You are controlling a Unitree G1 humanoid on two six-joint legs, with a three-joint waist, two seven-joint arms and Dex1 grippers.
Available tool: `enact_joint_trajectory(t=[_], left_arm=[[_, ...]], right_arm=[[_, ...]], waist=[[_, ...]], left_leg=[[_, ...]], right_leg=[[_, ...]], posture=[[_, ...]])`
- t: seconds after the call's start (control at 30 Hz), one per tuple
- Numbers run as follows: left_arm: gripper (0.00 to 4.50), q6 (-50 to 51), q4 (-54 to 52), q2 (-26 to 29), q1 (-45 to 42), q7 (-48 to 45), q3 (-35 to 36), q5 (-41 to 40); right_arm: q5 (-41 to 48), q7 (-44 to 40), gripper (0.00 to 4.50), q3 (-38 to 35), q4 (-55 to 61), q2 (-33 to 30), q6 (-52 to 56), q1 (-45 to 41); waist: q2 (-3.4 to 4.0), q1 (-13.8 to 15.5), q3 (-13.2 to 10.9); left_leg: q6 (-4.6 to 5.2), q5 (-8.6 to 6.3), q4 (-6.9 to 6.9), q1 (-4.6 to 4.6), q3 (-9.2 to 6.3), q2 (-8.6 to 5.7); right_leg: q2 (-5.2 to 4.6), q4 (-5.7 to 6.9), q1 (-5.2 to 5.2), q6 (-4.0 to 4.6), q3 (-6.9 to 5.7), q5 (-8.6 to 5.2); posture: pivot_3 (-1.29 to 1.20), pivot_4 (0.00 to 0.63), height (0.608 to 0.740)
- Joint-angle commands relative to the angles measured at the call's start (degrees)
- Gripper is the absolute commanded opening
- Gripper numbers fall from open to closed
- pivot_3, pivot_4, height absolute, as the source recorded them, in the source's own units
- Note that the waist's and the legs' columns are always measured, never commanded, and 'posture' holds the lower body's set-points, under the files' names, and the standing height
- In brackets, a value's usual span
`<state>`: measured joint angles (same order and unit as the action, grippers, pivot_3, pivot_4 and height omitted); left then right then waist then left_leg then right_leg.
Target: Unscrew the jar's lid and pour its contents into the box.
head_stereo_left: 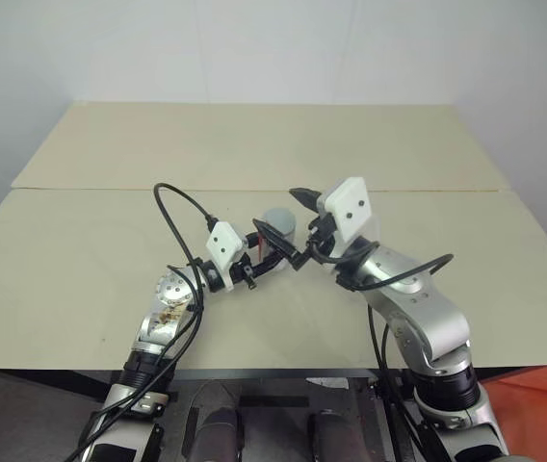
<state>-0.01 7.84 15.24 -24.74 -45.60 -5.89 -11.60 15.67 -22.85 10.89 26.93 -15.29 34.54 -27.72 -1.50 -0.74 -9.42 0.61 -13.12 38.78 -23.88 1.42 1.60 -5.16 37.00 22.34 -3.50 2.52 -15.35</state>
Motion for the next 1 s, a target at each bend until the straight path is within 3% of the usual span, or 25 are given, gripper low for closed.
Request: enact_joint_trajectory(t=[0.03, 0.53, 0.63, 0.73, 1.0], left_arm=[[1.99, 0.0, -3.1, 0.4, -0.2, -0.4, -0.3, -0.7], [1.99, 0.2, -5.7, 0.5, 2.0, 0.0, -0.5, -1.1], [1.99, 0.6, -6.3, 0.6, 2.5, 0.0, -0.2, -1.6], [1.99, 0.6, -6.5, 0.9, 3.1, -0.2, -0.1, -1.4], [1.99, 1.2, -6.8, 1.0, 3.4, -0.1, -0.1, -1.3]], right_arm=[[1.2, -1.1, 4.5, -0.4, 0.9, 0.0, 1.2, -1.3], [2.1, -0.5, 4.5, -1.7, 1.8, 0.1, 4.4, 0.4], [2.3, -0.9, 3.87, -1.6, 2.1, -0.1, 4.3, 1.1], [1.3, -1.7, 2.88, -0.7, 2.1, -1.1, 3.3, 1.8], [0.6, -2.6, 2.81, -0.4, 1.3, -2.1, 3.1, 1.3]], waist=[[0.0, -0.1, 0.0], [0.0, -0.1, 0.0], [0.0, 0.0, 0.0], [0.0, -0.1, 0.0], [0.0, 0.0, 0.0]], left_leg=[[0.0, 0.0, 0.0, 0.0, 0.0, 0.0], [0.0, 0.0, -0.01, 0.0, -0.03, 0.02], [0.0, 0.0, -0.02, 0.0, -0.03, 0.02], [0.0, 0.0, -0.02, 0.0, -0.02, 0.02], [0.0, 0.0, -0.02, 0.0, -0.03, 0.02]], right_leg=[[0.0, 0.0, 0.0, 0.0, 0.0, 0.0], [0.01, -0.01, 0.01, 0.0, 0.0, 0.0], [0.01, -0.01, 0.01, 0.0, 0.0, 0.0], [0.01, -0.01, 0.01, 0.0, 0.0, 0.0], [0.01, -0.02, 0.01, 0.0, 0.0, 0.0]], posture=[[0.0, 0.15, 0.74], [0.0, 0.15, 0.74], [0.0, 0.15, 0.74], [0.0, 0.15, 0.74], [0.0, 0.15, 0.74]])
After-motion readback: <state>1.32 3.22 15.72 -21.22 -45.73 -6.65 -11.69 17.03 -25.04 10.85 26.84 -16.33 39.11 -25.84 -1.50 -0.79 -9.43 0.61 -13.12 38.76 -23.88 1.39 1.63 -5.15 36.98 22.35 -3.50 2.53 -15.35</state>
